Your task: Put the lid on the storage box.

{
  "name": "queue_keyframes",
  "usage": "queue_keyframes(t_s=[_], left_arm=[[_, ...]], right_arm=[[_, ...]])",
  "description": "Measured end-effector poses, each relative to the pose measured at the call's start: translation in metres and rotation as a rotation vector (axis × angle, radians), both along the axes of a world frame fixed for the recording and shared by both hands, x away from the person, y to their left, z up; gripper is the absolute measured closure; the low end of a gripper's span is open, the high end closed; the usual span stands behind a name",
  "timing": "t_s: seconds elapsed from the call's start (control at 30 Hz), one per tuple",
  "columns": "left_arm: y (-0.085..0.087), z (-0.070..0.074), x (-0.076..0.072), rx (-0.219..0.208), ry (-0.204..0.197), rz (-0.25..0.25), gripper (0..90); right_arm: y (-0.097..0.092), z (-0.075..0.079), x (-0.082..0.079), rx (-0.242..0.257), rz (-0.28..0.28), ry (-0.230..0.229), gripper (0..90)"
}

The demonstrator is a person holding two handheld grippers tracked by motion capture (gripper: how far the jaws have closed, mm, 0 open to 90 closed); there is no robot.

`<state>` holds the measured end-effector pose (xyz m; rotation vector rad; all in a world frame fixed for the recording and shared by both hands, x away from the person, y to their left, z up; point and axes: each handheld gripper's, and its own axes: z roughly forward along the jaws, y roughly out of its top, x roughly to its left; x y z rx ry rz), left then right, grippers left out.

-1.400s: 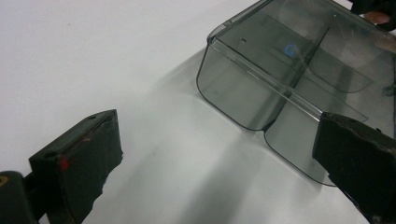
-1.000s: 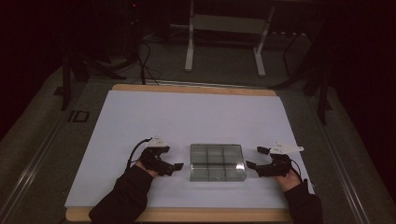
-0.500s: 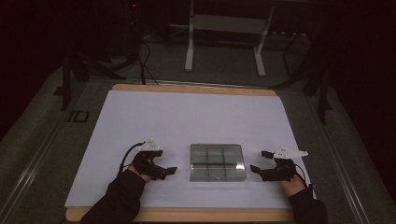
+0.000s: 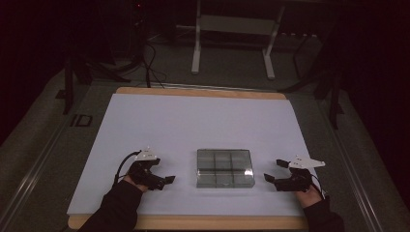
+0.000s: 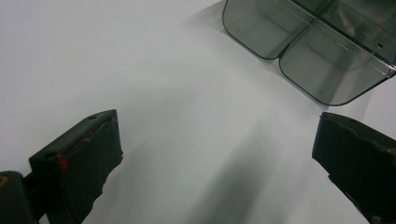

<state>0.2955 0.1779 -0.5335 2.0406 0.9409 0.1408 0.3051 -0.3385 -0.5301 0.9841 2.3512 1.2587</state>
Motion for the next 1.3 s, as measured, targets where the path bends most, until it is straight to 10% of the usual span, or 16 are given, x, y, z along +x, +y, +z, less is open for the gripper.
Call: queue_keyframes(t_s=[0.9,1.3], left_arm=[[0.020,-0.005,-0.025,0.084,-0.062,0.084,2.9],[0.026,-0.007,-0.030,0.028,-0.097,0.127,2.9]], right_arm=[[-0.018,-0.002,-0.028,-0.023,-0.095,-0.027,16.4],[-0.016,-0.003,-0.030,-0.040,-0.116,-0.054,16.4]])
